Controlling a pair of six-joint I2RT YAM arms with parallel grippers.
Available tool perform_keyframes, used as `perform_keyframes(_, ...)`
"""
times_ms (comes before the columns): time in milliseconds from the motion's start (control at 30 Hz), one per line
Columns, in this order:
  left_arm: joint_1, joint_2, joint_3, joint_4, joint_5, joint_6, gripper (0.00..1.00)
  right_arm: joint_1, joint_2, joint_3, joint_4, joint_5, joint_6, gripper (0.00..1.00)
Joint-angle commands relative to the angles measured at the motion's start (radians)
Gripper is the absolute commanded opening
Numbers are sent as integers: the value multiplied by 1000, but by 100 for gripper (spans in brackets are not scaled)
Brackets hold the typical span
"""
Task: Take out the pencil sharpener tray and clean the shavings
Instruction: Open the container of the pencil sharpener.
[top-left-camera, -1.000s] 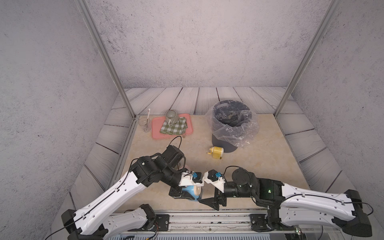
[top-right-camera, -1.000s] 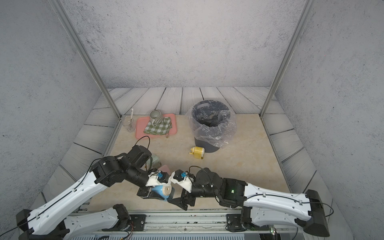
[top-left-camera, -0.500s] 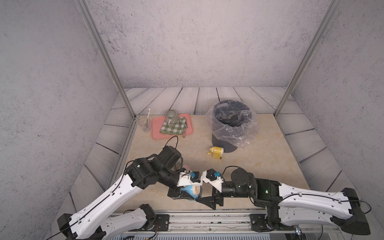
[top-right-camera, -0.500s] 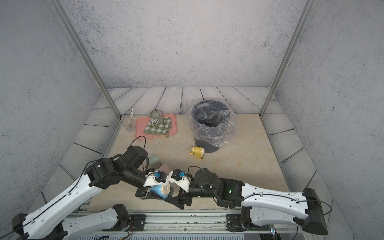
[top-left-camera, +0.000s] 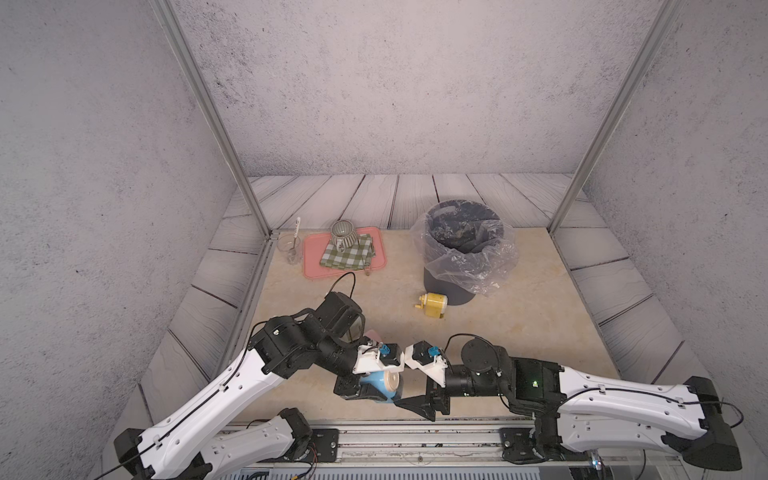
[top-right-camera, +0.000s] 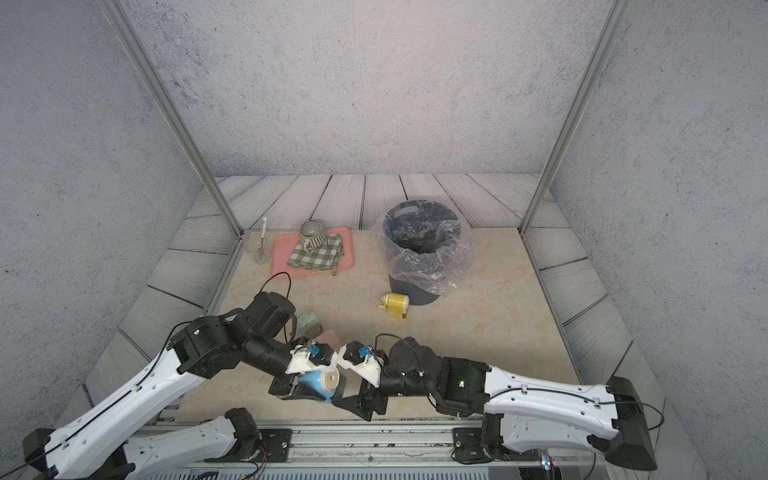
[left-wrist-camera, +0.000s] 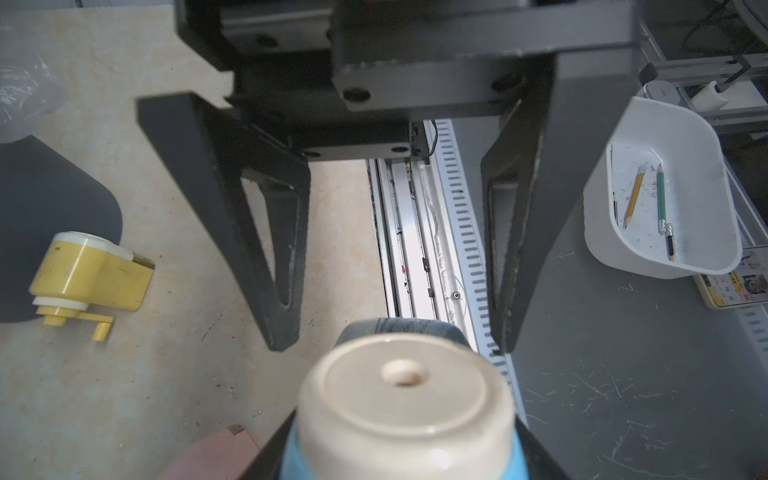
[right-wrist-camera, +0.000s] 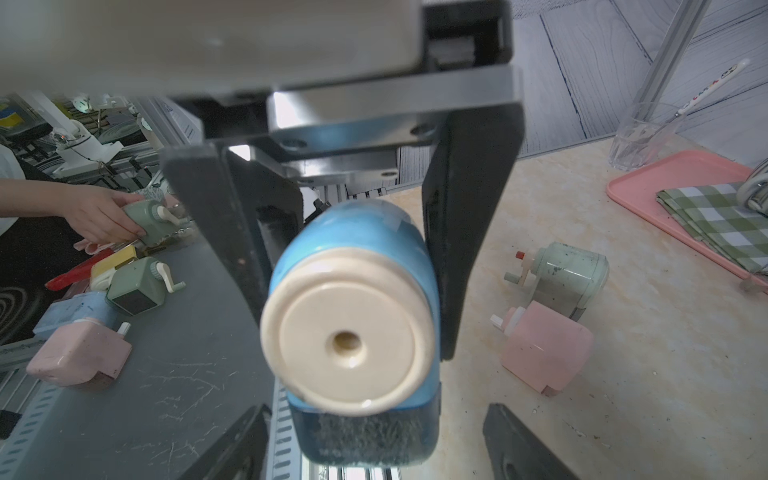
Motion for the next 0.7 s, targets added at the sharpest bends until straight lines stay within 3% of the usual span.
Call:
perform_keyframes(0, 3, -13, 24, 108, 69, -7, 0, 10, 12, -30, -89, -38, -11, 83)
perform_keyframes(667, 9, -26, -6, 146, 108, -50, 0, 9, -140, -35, -82, 59, -19, 85)
